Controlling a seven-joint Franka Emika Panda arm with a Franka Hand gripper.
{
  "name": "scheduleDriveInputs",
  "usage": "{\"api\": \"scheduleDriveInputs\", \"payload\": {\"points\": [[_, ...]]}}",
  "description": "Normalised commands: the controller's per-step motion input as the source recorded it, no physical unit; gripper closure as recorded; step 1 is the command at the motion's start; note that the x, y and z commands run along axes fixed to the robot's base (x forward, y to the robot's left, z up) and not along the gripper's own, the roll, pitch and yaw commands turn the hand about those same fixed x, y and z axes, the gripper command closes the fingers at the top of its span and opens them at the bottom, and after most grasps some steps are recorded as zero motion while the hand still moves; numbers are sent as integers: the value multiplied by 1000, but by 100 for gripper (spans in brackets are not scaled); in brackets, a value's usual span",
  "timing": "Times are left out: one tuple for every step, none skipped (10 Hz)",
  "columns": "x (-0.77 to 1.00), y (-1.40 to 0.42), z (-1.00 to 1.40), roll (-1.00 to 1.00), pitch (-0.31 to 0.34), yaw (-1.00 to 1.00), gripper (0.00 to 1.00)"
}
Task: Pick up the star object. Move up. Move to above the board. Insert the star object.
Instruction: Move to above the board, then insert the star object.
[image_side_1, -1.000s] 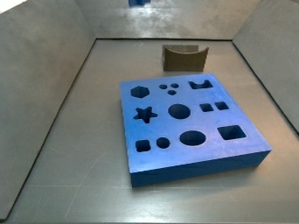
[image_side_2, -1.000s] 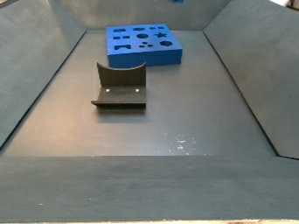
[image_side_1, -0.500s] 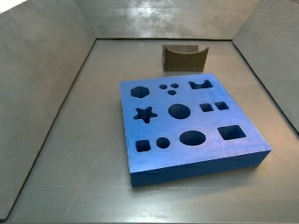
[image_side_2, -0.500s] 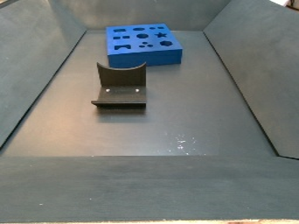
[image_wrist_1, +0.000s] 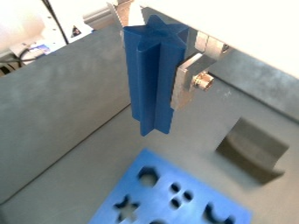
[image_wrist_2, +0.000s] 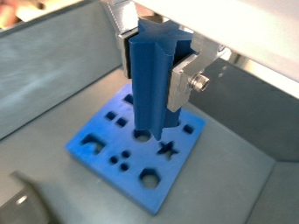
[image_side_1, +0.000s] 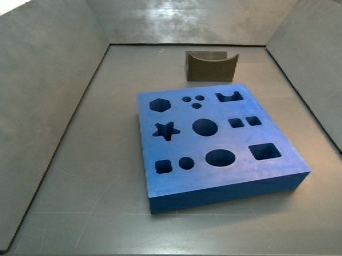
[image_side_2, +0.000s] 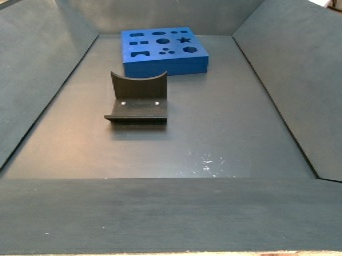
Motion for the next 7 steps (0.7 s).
{"api": "scheduleDriveInputs", "payload": {"points": [[198,-615,-31,84,186,-42,100],[139,-372,-9,79,134,-31,100],[110,-266,-3,65,114,-27,100],[0,0,0,-6,0,0,100],[-86,0,-166,0,-54,-20,100],[114,-31,-703,0,-43,-909,100],[20,0,-826,-43,0,-889,100]]}}
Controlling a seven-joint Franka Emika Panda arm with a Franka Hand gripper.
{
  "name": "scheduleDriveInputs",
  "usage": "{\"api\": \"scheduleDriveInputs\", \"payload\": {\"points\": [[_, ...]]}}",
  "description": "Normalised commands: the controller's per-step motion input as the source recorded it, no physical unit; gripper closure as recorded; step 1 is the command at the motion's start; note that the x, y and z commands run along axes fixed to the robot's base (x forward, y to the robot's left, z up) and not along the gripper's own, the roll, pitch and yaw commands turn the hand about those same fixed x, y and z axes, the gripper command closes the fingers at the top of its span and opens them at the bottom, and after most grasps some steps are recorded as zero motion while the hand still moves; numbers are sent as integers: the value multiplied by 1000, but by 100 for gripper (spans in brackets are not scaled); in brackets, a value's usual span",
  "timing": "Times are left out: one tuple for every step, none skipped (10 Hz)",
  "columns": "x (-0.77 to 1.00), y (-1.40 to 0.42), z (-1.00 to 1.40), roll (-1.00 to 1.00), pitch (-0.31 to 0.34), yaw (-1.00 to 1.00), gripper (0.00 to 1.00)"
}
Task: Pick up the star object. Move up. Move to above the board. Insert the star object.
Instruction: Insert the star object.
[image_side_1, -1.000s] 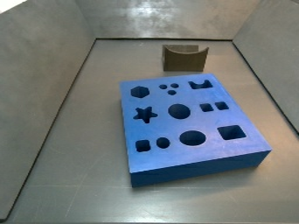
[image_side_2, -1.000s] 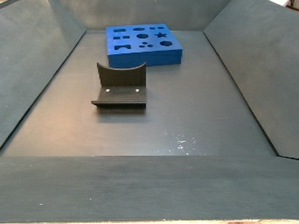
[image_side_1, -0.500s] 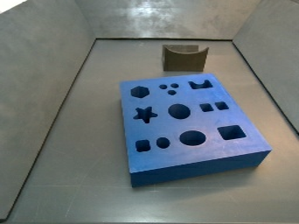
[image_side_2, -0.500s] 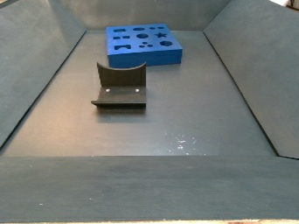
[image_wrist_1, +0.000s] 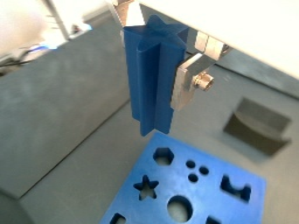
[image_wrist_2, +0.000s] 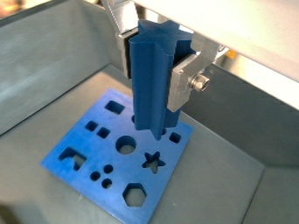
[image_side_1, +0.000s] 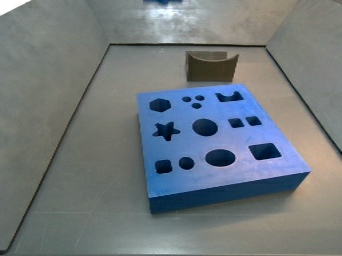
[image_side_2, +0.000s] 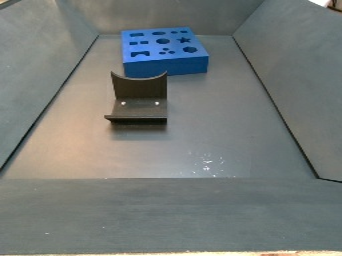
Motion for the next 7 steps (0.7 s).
{"api": "scheduleDriveInputs", "payload": {"points": [[291,0,-566,-94,97,-611,100],[29,6,-26,-106,-11,-103,100],[11,0,-63,0,0,0,100],[709,-357,-831,303,189,-97,100],[694,-400,-974,169,63,-140,100],[757,-323,-1000,0,40,-143,100],[771,-323,-1000,0,23,-143,100]]}}
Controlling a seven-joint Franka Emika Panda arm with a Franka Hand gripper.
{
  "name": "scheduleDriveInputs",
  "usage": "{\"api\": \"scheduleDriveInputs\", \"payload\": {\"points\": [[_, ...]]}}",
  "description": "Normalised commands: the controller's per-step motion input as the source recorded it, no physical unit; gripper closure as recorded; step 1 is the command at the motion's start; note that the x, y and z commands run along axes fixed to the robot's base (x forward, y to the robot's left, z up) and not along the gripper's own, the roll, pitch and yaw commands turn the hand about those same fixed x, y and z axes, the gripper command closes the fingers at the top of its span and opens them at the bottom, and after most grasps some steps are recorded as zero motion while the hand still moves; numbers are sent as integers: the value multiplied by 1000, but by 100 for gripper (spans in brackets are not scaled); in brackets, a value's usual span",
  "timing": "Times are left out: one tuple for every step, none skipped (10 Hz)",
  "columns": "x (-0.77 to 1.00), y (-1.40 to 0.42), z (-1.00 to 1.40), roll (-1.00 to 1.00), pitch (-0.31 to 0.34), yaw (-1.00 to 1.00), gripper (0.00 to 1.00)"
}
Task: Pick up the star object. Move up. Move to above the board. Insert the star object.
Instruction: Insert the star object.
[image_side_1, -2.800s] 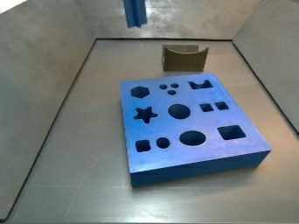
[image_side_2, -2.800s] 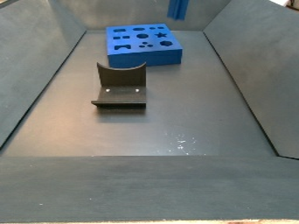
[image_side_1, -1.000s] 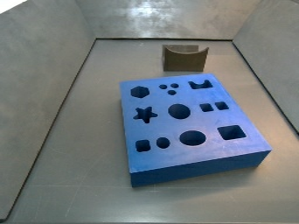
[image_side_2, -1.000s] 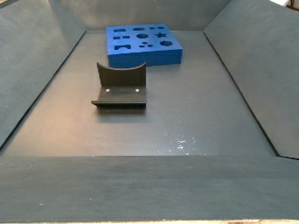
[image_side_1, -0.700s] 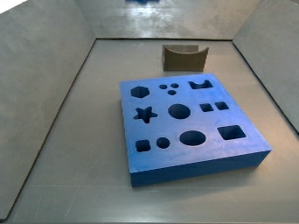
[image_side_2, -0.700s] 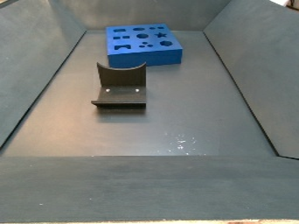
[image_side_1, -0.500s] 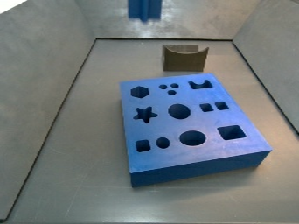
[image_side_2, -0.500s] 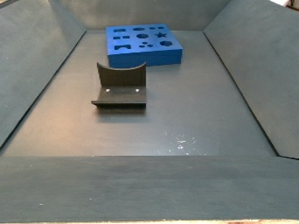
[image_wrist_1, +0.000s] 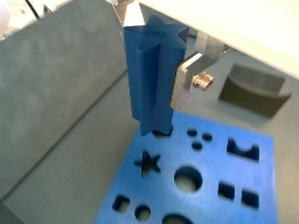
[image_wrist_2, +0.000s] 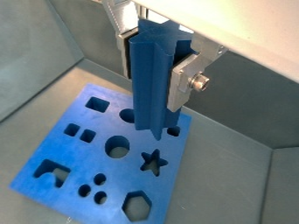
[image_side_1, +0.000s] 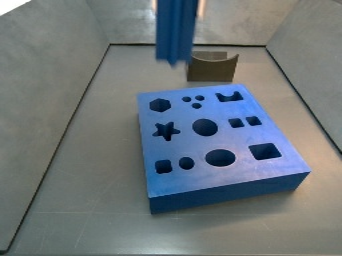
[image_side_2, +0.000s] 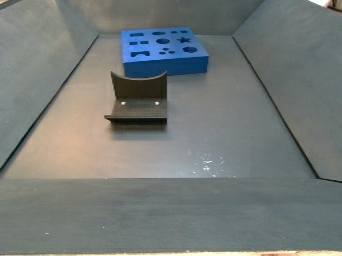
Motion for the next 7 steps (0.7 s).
{"api": "scheduleDriveInputs", "payload": {"points": [[591,-366,-1000,20,0,-311,100],[43,0,0,-6,0,-97,100],[0,0,-69,0,-49,0,100],[6,154,-457,-114,-97,11,100],[14,0,-789,-6,-311,-177,100],[20,0,-594,0,-243,-949,100],[57,6,0,-71,0,-131,100]]}}
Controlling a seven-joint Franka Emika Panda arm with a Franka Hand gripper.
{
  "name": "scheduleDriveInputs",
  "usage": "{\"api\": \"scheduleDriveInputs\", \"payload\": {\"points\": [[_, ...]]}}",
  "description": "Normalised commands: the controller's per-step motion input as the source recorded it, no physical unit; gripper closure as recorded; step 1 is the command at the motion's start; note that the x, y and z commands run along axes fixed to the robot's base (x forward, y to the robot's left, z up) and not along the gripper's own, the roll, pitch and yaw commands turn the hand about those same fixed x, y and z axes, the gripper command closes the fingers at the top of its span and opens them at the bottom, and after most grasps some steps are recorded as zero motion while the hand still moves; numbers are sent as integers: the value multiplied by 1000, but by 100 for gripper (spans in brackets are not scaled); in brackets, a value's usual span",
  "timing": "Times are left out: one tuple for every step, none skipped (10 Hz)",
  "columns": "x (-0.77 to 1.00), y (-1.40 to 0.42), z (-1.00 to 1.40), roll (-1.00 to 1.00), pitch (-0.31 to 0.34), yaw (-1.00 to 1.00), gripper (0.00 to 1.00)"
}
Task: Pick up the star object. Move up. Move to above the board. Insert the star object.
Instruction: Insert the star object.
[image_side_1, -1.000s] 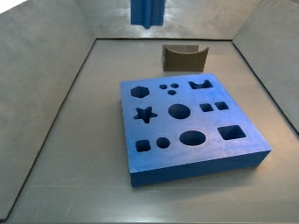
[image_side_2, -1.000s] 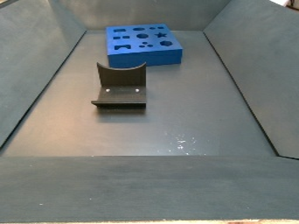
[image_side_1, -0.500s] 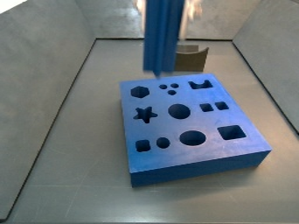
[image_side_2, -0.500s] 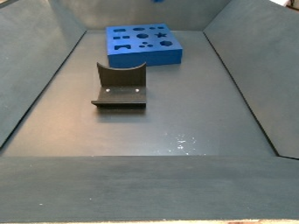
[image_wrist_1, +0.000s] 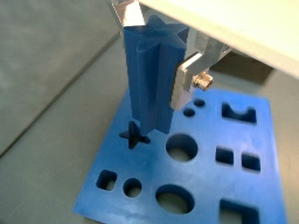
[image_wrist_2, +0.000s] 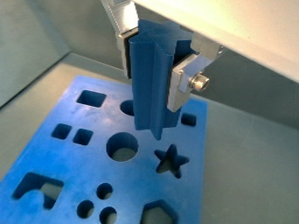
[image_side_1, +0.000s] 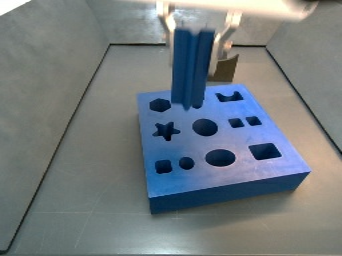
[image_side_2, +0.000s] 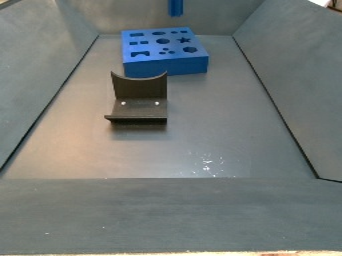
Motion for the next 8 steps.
{"api": "scheduleDriveInputs", "payload": {"points": [[-31,111,0,-46,0,149,100],[0,109,-266,-249,-111,706,100],[-37,0,0,-189,-71,197,100],[0,0,-106,0,0,0,100],[-223,43,-634,0,-74,780,100],[-249,71,-580,-40,-149,863,100],[0,0,-23,-37,-6,177,100],[0,17,-3,0,0,0,100]]}}
